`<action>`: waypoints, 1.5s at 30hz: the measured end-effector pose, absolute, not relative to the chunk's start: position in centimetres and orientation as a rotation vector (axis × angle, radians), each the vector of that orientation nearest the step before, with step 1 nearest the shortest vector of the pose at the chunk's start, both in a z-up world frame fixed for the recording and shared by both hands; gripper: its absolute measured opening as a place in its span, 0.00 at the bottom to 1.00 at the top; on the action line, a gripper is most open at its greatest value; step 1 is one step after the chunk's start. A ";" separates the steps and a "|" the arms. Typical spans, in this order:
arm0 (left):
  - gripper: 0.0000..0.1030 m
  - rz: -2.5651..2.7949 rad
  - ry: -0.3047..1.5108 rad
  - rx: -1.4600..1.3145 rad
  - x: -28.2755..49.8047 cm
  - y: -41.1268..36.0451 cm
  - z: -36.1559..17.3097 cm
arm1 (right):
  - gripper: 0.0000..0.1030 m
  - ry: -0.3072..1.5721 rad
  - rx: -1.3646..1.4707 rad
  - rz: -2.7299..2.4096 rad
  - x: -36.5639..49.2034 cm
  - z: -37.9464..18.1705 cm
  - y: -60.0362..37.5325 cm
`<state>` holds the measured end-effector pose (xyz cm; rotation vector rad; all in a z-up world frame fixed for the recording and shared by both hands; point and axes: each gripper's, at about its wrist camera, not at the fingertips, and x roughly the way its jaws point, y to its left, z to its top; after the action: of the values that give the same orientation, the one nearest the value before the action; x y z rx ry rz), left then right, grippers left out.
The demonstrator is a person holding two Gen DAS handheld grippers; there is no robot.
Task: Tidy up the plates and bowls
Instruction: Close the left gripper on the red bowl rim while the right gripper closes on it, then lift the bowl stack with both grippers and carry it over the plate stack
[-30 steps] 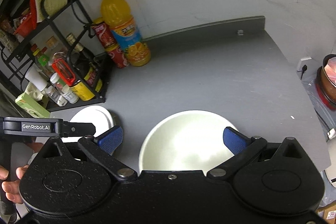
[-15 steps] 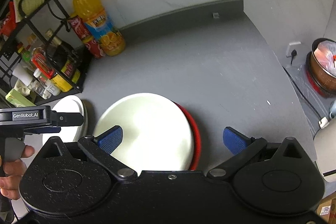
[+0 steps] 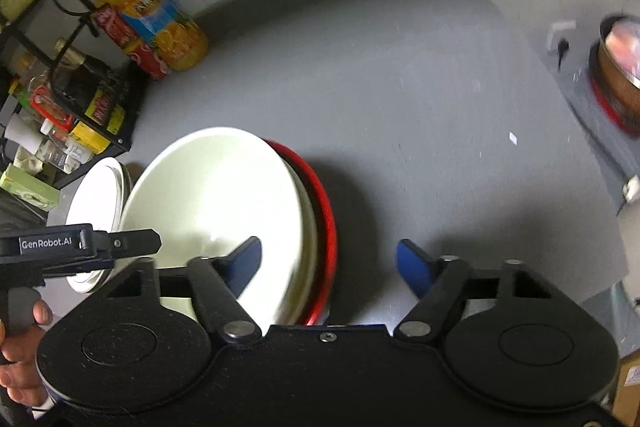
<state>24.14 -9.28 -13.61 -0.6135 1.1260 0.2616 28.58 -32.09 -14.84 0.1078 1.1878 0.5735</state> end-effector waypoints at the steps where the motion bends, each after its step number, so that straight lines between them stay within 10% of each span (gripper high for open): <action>1: 0.58 0.256 1.134 -0.629 24.2 -9.3 -14.0 | 0.64 1.204 0.120 0.574 28.7 -15.3 -32.3; 13: 0.25 0.226 1.182 -0.752 25.1 -9.0 -17.1 | 0.43 1.327 0.204 0.614 29.7 -18.2 -32.1; 45: 0.25 0.184 1.123 -0.763 23.5 -6.1 -12.5 | 0.33 1.245 0.186 0.670 29.7 -13.7 -29.2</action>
<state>23.54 -6.07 -12.47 -0.7626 1.1231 0.1835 29.66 -29.16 -13.67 0.1861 1.2446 0.6701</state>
